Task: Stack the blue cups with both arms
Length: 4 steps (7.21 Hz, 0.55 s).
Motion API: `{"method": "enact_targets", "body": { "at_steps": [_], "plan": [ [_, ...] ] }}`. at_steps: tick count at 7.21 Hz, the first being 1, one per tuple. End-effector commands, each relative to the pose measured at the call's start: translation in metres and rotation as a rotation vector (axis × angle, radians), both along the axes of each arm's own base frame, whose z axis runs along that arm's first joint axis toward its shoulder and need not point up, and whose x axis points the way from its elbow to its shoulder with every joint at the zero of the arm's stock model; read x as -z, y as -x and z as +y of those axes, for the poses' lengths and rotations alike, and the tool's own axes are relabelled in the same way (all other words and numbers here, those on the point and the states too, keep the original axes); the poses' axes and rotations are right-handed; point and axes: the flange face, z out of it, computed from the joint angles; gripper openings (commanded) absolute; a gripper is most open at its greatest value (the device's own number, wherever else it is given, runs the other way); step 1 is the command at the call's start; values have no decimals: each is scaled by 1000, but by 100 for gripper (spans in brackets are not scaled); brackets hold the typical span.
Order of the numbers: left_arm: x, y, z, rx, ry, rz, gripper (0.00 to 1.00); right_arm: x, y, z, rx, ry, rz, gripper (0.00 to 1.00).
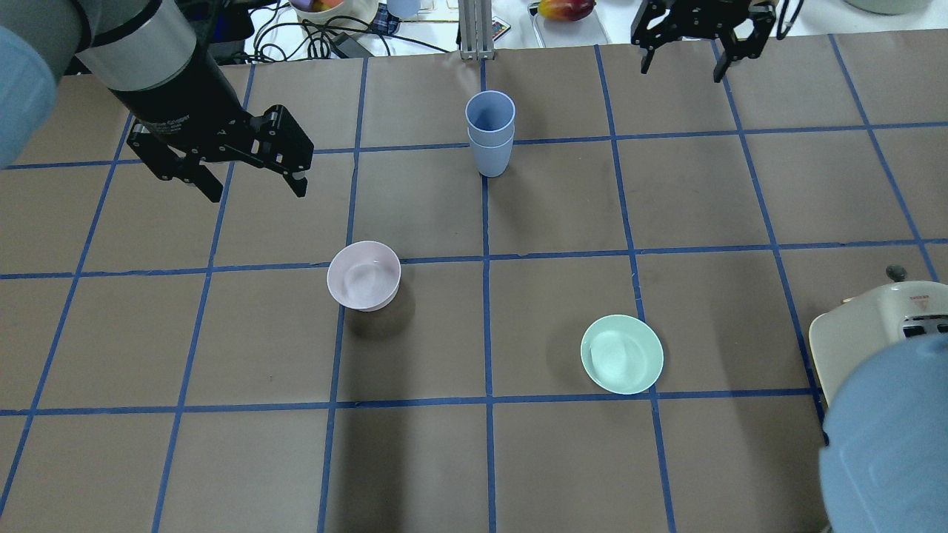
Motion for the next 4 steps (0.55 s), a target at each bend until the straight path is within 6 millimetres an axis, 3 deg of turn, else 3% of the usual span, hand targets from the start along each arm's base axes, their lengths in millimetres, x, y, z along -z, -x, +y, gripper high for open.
{"method": "enact_targets", "body": {
  "at_steps": [1,2,4],
  "plan": [
    [0,-6,2,4,-2,-71,100,3,13,61,9,-41,12,100],
    [2,-6,0,0,-6,-61,100,4,13,66,4,-51,18,100],
    [5,-6,-2,-2,-10,-59,100,-30,4,96,-5,-56,20,100]
  ]
}}
